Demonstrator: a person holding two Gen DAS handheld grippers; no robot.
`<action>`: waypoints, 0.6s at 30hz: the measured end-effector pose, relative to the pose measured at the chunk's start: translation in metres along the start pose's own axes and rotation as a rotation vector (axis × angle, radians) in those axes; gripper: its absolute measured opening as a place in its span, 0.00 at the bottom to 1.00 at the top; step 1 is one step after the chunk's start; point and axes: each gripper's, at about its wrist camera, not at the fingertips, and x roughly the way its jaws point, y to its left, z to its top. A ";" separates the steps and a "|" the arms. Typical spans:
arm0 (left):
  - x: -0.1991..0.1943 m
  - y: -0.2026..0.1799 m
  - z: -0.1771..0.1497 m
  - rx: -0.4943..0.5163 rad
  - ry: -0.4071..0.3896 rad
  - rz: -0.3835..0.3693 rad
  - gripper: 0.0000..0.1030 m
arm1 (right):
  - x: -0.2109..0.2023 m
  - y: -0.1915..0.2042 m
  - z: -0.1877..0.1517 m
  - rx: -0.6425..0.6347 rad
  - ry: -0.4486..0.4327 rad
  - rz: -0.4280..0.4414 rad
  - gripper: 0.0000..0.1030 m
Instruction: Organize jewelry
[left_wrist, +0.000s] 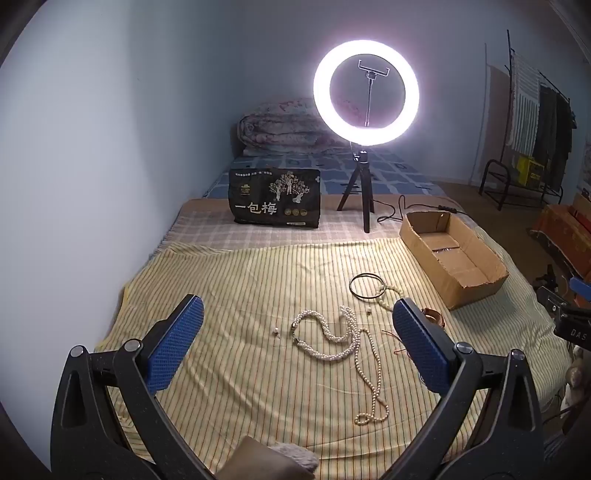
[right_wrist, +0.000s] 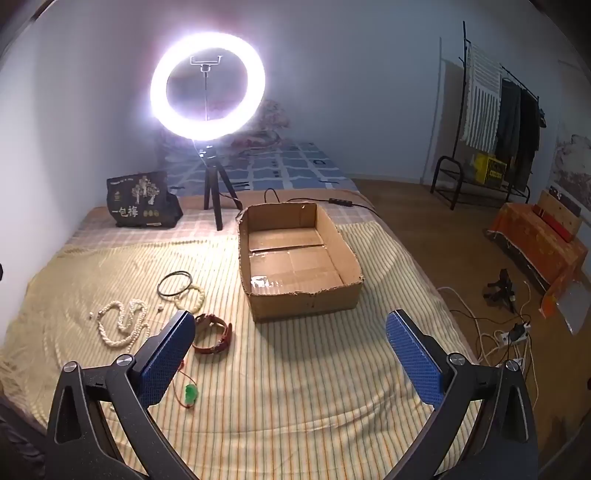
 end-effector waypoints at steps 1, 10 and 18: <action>0.000 -0.001 0.000 0.006 0.001 0.000 1.00 | 0.000 0.000 0.000 0.001 0.001 0.002 0.99; -0.005 0.007 -0.003 -0.035 -0.038 -0.004 1.00 | -0.002 -0.002 -0.002 0.011 0.000 0.010 0.99; -0.013 0.006 0.001 -0.039 -0.044 0.005 1.00 | -0.003 0.000 -0.002 0.006 0.003 0.003 0.99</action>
